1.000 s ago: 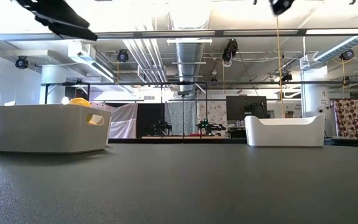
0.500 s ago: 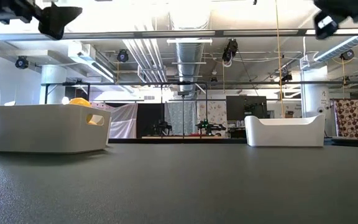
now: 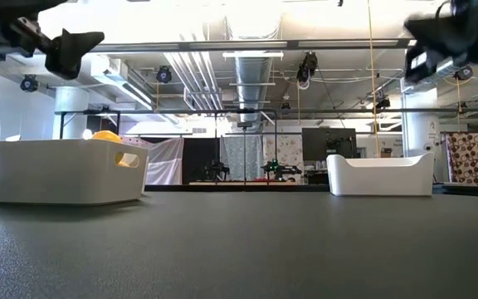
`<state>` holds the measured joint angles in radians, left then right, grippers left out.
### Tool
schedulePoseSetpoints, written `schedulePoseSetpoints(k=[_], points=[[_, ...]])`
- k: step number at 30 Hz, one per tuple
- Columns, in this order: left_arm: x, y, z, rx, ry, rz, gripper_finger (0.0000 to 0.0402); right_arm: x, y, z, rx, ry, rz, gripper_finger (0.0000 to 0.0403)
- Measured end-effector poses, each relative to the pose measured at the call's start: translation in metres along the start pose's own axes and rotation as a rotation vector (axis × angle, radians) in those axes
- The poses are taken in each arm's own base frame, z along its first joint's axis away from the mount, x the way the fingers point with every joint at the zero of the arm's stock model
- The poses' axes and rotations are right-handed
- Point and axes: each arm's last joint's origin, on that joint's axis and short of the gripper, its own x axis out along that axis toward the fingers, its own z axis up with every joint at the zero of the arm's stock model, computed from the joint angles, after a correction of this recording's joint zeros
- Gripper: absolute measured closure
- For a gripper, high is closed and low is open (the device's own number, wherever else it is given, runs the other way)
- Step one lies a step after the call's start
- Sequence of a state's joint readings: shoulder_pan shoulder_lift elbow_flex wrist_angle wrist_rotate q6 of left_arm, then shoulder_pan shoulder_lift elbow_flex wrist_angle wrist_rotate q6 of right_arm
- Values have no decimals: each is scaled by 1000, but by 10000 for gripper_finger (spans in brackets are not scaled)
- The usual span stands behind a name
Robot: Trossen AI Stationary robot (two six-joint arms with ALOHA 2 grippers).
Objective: Sort produce into baskets
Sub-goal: Return to Home Position
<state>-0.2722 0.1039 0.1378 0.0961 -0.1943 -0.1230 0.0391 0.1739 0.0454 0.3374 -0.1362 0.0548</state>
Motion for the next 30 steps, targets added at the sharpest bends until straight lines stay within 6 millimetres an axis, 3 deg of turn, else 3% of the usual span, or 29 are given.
schedulePoseSetpoints(k=[2, 7, 9, 16, 25, 30], points=[[1, 0, -8, -28, 2, -27, 75, 0, -1, -12, 15, 47, -8, 394], [1, 2, -36, -88, 50, -55, 75, 0, -1, -17, 63, 94, -12, 394], [1, 4, -39, -107, 77, -30, 75, 0, -1, -18, 62, 104, -13, 394], [0, 6, -20, -71, -125, -5, 75, -1, -3, -26, -58, 183, -47, 394], [1, 12, -22, -118, -102, 63, 75, -1, -3, -26, -52, 186, -47, 394], [0, 13, -25, -35, -75, 78, 75, -1, -3, -27, -4, 187, -52, 394]])
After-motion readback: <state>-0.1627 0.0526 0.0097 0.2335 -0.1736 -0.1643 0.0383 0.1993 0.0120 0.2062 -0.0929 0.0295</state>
